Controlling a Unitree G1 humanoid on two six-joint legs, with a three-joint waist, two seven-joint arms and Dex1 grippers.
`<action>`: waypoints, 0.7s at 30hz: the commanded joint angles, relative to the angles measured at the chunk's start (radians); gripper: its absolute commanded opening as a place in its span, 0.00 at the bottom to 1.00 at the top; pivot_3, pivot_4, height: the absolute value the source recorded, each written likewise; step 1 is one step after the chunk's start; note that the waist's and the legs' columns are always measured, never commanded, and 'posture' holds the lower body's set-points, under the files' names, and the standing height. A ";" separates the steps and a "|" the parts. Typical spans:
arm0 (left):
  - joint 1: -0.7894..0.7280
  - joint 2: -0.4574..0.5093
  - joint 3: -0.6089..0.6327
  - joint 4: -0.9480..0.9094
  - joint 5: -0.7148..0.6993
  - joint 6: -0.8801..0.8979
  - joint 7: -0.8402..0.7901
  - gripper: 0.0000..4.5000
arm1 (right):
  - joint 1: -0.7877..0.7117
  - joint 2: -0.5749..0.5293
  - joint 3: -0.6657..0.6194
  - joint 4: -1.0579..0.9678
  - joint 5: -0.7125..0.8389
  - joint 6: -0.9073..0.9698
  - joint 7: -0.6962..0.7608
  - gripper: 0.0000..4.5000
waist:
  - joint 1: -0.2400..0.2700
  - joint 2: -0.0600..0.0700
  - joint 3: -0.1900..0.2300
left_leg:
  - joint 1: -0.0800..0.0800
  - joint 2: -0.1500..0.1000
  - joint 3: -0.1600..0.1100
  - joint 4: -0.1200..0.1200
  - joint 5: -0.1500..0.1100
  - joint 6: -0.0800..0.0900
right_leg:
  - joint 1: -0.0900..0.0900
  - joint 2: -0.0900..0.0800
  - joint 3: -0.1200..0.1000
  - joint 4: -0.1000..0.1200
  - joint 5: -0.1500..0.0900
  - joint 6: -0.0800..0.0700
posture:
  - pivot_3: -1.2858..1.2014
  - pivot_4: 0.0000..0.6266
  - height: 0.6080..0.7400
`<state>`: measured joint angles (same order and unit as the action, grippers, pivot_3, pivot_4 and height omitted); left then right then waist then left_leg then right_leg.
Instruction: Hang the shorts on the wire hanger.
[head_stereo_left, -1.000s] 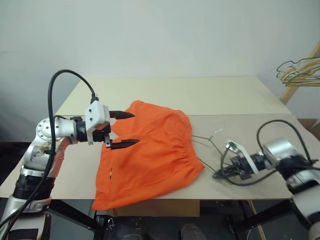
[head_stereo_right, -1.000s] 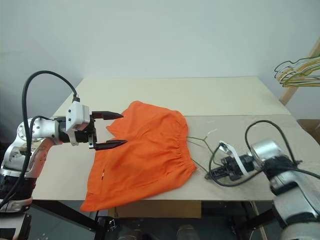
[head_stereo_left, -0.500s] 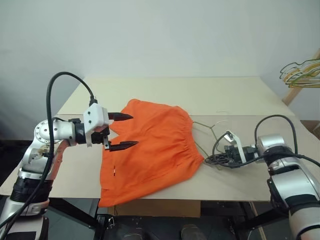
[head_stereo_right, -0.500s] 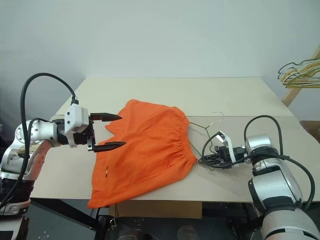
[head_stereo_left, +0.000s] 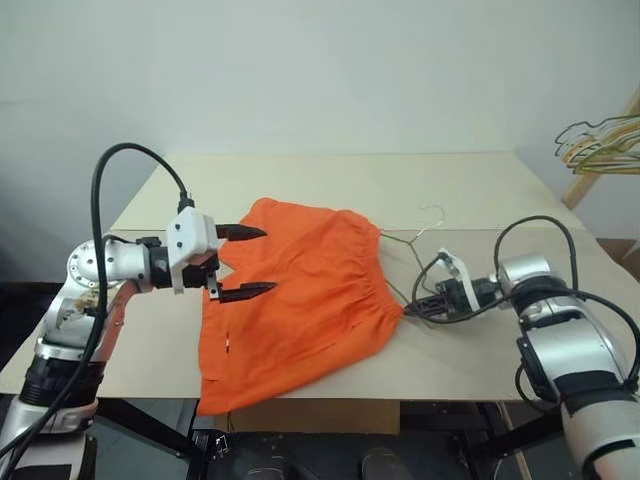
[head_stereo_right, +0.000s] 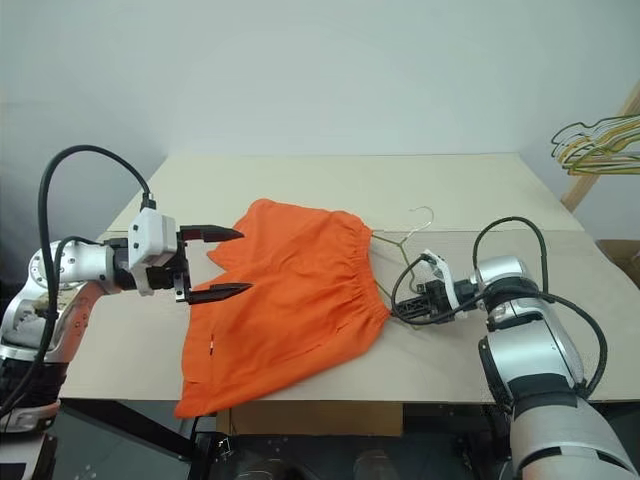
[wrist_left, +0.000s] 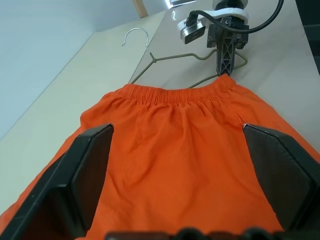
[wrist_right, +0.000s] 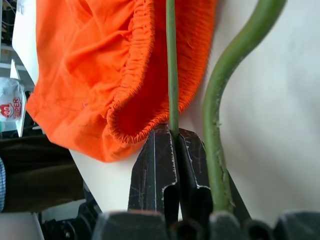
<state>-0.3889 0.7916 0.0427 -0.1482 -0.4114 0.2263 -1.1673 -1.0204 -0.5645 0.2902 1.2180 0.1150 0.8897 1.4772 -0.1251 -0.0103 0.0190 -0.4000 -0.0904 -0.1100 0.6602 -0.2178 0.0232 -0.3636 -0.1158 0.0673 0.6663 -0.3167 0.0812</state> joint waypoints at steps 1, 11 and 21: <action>0.009 0.022 0.042 -0.044 -0.013 -0.005 0.010 1.00 | -0.034 0.015 -0.011 0.010 -0.030 -0.032 0.057 0.00 | 0.001 0.000 0.000 | 0.000 0.000 0.000 0.000 0.000 0.000 | 0.000 0.000 0.000 0.000 0.000 0.000 | 0.51 0.00 1.00; 0.016 0.027 0.046 -0.052 -0.013 0.001 0.008 1.00 | -0.042 0.021 -0.214 0.032 -0.006 -0.119 -0.262 0.00 | 0.001 0.000 0.000 | 0.000 0.000 0.000 0.000 0.001 -0.001 | -0.001 0.000 0.000 0.001 0.000 0.000 | 0.50 0.00 1.00; -0.013 0.013 0.020 -0.027 -0.009 -0.003 -0.002 1.00 | 0.015 0.011 -0.257 -0.194 -0.029 -0.292 -0.355 0.00 | -0.007 0.000 0.000 | 0.000 0.000 0.000 -0.001 0.001 -0.001 | -0.001 0.000 0.001 0.001 0.000 0.000 | 0.49 0.00 1.00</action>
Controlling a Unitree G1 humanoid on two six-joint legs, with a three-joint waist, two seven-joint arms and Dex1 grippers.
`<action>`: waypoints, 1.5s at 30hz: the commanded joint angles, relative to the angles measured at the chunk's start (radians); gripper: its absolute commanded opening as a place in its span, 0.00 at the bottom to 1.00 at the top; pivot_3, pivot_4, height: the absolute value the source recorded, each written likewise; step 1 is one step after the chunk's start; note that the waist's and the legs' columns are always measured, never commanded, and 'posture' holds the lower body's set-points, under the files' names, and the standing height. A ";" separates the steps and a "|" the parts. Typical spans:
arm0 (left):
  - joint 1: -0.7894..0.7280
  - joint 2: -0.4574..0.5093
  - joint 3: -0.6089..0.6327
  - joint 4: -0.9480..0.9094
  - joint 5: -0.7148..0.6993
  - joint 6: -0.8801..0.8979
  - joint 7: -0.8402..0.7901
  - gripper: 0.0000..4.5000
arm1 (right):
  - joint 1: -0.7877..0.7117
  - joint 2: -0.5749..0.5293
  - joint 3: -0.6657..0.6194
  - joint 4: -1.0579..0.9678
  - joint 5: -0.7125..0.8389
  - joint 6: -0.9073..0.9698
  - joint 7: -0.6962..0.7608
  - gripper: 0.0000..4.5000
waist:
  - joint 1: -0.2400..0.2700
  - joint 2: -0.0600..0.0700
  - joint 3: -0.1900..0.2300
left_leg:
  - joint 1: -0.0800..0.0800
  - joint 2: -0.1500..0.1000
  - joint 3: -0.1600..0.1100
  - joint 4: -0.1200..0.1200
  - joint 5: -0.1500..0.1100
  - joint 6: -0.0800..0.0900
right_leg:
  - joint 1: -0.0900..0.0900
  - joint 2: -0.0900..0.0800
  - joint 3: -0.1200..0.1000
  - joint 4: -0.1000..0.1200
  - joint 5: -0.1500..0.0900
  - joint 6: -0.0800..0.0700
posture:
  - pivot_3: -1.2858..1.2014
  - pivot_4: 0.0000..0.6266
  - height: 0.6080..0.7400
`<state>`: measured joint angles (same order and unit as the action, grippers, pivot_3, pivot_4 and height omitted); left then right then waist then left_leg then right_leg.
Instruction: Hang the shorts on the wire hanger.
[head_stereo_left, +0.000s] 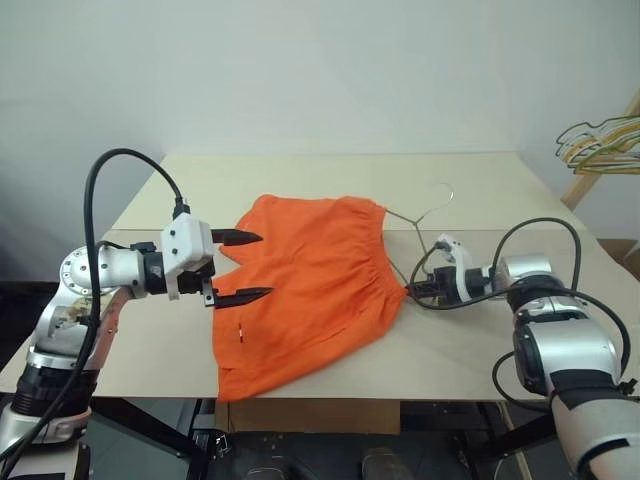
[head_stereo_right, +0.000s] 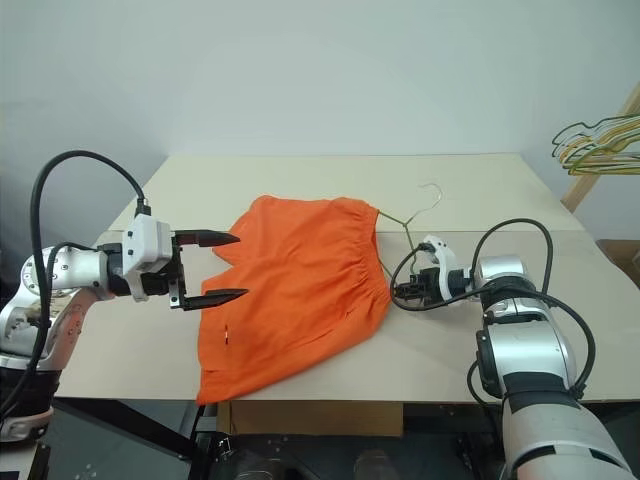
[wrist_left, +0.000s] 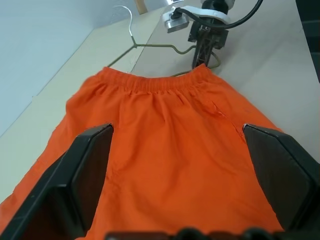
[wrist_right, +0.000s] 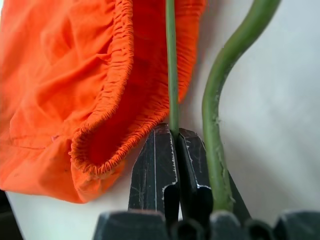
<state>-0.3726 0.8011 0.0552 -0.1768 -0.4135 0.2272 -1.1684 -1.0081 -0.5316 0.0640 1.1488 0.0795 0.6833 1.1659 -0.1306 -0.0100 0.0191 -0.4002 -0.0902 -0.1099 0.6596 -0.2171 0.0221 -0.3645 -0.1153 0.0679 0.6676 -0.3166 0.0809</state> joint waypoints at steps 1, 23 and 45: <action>-0.032 0.003 0.006 0.005 -0.006 -0.005 -0.003 1.00 | 0.017 -0.029 -0.037 -0.186 0.010 -0.107 -0.057 0.00 | -0.002 0.000 0.000 | 0.000 0.000 0.000 0.000 0.000 0.000 | 0.000 0.000 0.000 0.000 0.000 0.000 | 0.49 0.00 1.00; -0.403 0.021 -0.049 0.356 0.063 -0.190 -0.218 1.00 | 0.249 -0.334 0.146 -1.248 0.001 -0.122 0.107 0.00 | -0.083 0.001 0.001 | -0.007 0.000 0.000 0.000 0.001 -0.001 | -0.004 -0.001 -0.001 0.003 0.000 0.000 | 0.43 0.00 1.00; -0.657 -0.077 -0.207 0.676 0.215 -0.374 -0.436 1.00 | 0.069 -0.375 0.318 -1.324 -0.007 0.149 0.208 0.00 | -0.153 0.001 0.001 | -0.009 0.000 -0.003 -0.001 0.001 -0.001 | -0.006 -0.001 -0.002 0.004 -0.001 0.001 | 0.41 0.00 1.00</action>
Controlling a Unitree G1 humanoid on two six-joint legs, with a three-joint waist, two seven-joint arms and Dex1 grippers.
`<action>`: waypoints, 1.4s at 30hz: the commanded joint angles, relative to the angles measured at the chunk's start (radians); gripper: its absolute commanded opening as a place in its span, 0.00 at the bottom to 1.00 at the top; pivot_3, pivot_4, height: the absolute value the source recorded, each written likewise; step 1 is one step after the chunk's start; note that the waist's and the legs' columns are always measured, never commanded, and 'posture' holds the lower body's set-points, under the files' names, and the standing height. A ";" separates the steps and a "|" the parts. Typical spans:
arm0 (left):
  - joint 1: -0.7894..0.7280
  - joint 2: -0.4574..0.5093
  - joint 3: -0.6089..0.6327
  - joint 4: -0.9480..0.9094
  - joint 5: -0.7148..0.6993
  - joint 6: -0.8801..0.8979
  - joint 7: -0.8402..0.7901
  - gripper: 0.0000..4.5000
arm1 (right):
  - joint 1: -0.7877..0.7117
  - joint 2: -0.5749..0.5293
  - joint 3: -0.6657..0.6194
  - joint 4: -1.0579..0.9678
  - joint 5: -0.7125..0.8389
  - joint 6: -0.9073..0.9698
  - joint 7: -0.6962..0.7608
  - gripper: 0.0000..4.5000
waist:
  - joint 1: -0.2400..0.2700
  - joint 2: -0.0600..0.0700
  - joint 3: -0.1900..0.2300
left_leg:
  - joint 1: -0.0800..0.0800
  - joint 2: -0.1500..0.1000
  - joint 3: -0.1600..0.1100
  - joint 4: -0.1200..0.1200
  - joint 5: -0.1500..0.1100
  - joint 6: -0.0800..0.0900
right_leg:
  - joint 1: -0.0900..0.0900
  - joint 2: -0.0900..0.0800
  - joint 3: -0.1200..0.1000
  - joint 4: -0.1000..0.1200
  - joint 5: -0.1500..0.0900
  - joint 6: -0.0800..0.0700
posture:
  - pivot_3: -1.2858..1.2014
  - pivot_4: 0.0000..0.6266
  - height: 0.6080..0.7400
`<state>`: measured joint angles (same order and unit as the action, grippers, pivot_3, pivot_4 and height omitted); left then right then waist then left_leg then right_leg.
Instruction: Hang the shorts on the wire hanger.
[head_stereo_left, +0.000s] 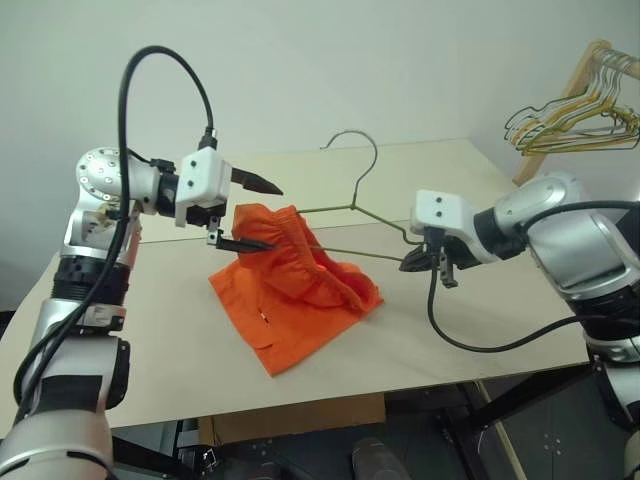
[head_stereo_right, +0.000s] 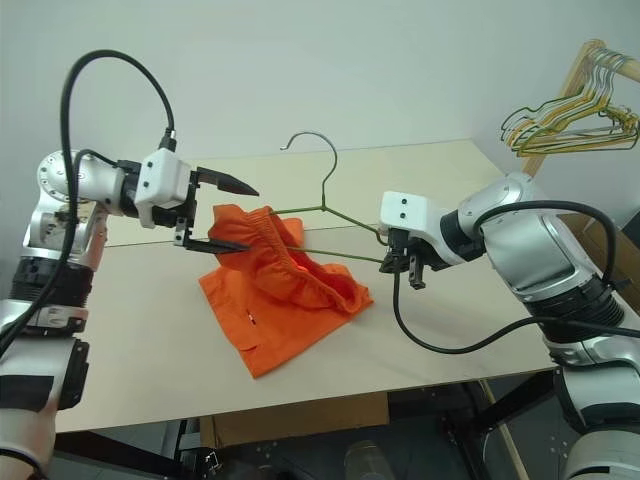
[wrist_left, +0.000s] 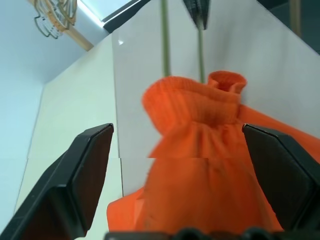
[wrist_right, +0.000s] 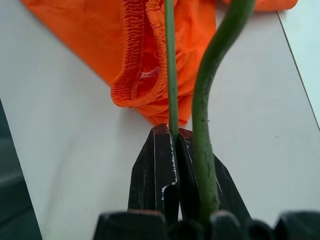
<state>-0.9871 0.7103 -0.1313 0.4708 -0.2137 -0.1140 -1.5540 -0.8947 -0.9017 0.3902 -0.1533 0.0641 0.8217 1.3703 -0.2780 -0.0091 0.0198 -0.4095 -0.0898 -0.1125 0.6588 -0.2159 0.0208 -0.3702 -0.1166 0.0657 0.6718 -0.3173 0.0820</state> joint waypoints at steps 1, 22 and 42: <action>-0.050 0.025 -0.062 0.051 0.025 -0.062 -0.059 1.00 | -0.048 -0.004 -0.006 -0.022 0.009 0.011 0.006 0.00 | -0.009 0.000 0.000 | 0.000 0.000 0.000 0.000 0.000 0.000 | 0.000 0.000 0.000 0.000 0.000 0.000 | 0.41 0.00 1.00; -0.134 -0.064 -0.147 0.261 0.118 -0.185 -0.060 0.01 | -0.065 -0.013 0.017 -0.063 0.019 0.059 0.009 0.00 | -0.039 0.000 0.000 | -0.001 -0.001 0.000 0.000 0.000 0.001 | -0.002 -0.002 0.000 0.004 -0.002 0.003 | 0.40 0.00 1.00; -0.047 -0.059 -0.054 0.166 0.100 -0.006 -0.007 0.00 | 0.328 -0.092 -0.450 -0.014 0.122 0.034 -0.258 0.99 | -0.039 0.000 0.000 | -0.001 -0.002 -0.001 0.001 -0.001 0.001 | -0.001 -0.005 -0.001 0.007 -0.002 0.004 | 0.40 0.00 1.00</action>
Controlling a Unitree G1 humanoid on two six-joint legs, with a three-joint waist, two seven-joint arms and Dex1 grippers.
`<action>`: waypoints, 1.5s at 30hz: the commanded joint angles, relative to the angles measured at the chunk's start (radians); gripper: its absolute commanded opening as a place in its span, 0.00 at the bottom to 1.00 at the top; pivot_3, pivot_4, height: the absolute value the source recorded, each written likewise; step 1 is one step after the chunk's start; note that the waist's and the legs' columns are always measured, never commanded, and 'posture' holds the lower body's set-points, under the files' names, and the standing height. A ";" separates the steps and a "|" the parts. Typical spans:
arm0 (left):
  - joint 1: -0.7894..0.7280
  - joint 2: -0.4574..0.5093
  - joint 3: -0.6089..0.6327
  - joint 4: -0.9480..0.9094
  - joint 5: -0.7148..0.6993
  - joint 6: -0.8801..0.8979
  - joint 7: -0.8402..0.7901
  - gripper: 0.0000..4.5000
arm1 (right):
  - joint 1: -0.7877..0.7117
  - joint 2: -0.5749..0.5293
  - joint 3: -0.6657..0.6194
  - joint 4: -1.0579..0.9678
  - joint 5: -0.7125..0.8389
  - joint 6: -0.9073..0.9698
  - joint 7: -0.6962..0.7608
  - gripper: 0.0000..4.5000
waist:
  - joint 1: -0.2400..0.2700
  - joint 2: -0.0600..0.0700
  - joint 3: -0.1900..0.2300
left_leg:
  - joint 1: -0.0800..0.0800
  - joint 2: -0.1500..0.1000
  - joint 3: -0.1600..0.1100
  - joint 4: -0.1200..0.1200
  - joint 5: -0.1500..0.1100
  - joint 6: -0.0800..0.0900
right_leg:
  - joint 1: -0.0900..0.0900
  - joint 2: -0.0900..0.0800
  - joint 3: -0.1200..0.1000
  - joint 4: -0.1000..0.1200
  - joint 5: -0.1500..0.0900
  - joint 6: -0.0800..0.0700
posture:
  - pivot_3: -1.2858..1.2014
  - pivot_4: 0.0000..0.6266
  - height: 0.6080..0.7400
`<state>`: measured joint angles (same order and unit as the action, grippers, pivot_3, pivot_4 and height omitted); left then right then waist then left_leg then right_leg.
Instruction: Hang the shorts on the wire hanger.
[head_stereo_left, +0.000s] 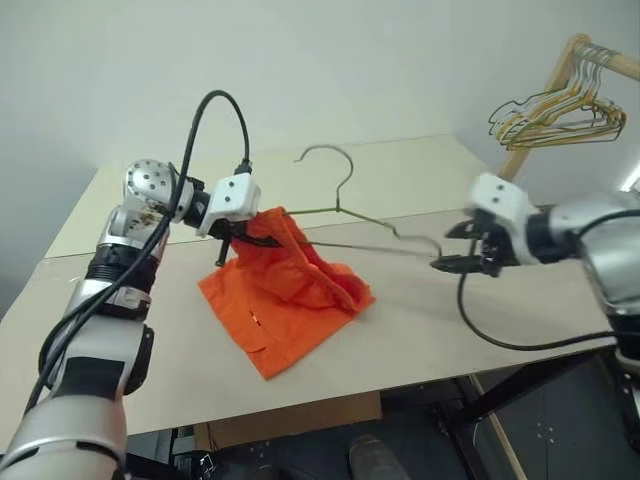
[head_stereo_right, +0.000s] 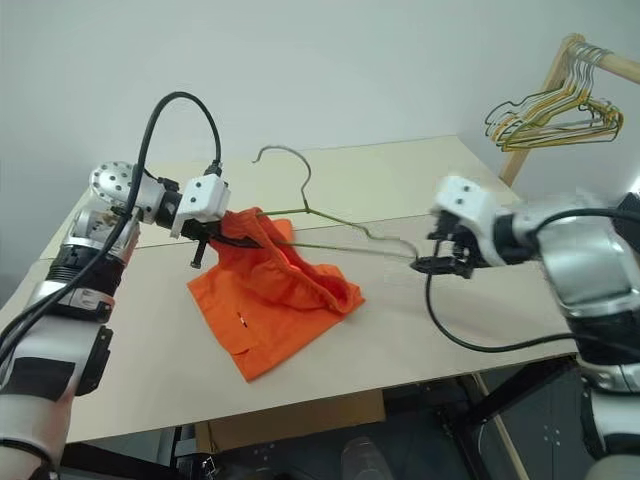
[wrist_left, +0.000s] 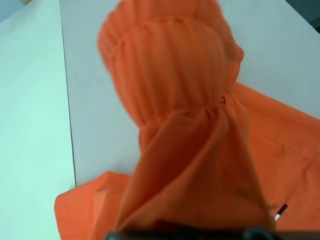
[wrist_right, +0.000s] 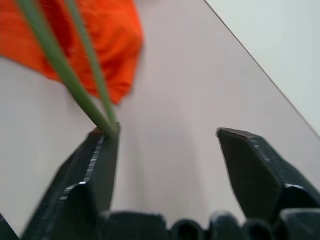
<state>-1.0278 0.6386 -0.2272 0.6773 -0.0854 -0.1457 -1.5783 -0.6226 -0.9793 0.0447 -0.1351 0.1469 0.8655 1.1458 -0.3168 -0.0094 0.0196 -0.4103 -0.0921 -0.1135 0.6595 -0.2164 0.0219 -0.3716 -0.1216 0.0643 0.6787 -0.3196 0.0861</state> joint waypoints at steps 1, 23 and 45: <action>-0.003 0.013 0.047 -0.045 -0.029 0.036 0.022 0.00 | 0.121 -0.003 -0.146 -0.048 0.047 -0.052 -0.048 0.99 | 0.000 0.000 0.000 | 0.000 0.000 0.000 0.000 0.000 0.000 | 0.000 0.000 0.000 0.000 0.000 0.000 | 0.40 0.00 1.00; 0.063 0.019 0.072 -0.157 -0.048 0.115 0.079 0.00 | 0.356 0.707 0.131 -0.047 -0.047 -0.253 -0.625 0.96 | 0.005 -0.002 -0.002 | 0.005 -0.001 0.000 0.000 0.000 0.000 | 0.003 0.002 0.003 0.001 0.000 0.001 | 0.42 0.00 1.00; 0.233 0.109 0.113 -0.228 -0.104 0.053 0.010 0.00 | 0.357 0.444 -0.115 -0.056 0.185 -0.223 -0.428 0.00 | 0.002 -0.002 -0.002 | 0.005 0.000 0.000 0.000 0.000 0.000 | 0.003 0.002 0.003 0.001 0.000 0.001 | 0.41 0.00 1.00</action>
<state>-0.7918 0.6965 -0.1516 0.4656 -0.1906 -0.0661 -1.5441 -0.2471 -0.4970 0.0080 -0.1823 0.3130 0.6301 0.6973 -0.3151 -0.0116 0.0178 -0.4052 -0.0924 -0.1134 0.6594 -0.2166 0.0221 -0.3681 -0.1193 0.0667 0.6799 -0.3199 0.0871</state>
